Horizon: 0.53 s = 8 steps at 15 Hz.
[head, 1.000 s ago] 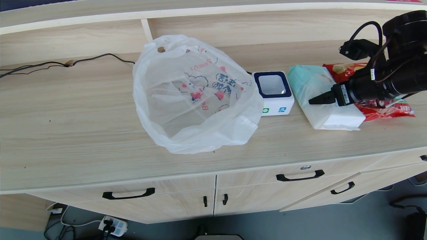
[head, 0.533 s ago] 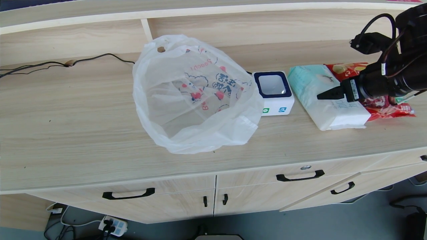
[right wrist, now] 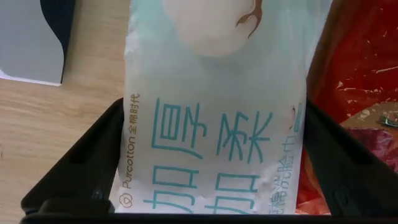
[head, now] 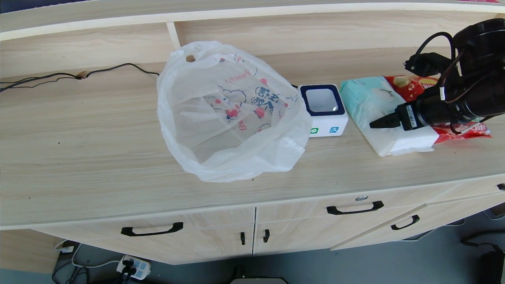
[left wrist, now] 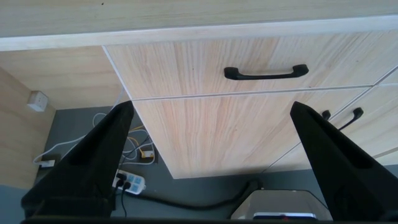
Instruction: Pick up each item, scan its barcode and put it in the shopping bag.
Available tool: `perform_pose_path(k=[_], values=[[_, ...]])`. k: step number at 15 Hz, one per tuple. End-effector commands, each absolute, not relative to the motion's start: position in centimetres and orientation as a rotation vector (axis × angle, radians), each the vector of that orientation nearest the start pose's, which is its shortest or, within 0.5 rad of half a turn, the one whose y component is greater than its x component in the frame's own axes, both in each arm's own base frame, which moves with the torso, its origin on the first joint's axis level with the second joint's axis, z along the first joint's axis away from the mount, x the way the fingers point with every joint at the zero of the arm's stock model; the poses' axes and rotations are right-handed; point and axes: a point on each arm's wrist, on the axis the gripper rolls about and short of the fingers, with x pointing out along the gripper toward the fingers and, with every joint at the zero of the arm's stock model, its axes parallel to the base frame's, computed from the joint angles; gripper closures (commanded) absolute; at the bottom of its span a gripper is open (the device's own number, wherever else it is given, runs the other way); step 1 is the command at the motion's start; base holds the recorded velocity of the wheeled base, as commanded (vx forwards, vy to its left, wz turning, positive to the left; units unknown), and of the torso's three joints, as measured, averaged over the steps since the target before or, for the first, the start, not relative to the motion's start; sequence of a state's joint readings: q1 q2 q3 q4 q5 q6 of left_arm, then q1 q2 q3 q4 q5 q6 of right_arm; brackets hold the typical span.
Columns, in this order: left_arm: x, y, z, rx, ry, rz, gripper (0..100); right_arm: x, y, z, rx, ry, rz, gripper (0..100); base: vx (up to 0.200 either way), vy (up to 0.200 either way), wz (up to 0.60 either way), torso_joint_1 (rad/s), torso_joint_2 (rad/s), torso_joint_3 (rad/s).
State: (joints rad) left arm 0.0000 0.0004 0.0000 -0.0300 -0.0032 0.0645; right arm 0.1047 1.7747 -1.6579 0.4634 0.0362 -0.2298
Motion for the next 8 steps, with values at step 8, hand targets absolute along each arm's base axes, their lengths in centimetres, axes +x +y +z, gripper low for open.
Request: perform_pose_path(k=[8], values=[[-2.3, 0.0, 7.9, 0.069, -0.032, -0.002, 0, 34.6, 4.4, 27.9, -0.241, 0.583, 0.221, 0, 0.000, 0.000, 0.00, 0.000, 0.00, 0.000]])
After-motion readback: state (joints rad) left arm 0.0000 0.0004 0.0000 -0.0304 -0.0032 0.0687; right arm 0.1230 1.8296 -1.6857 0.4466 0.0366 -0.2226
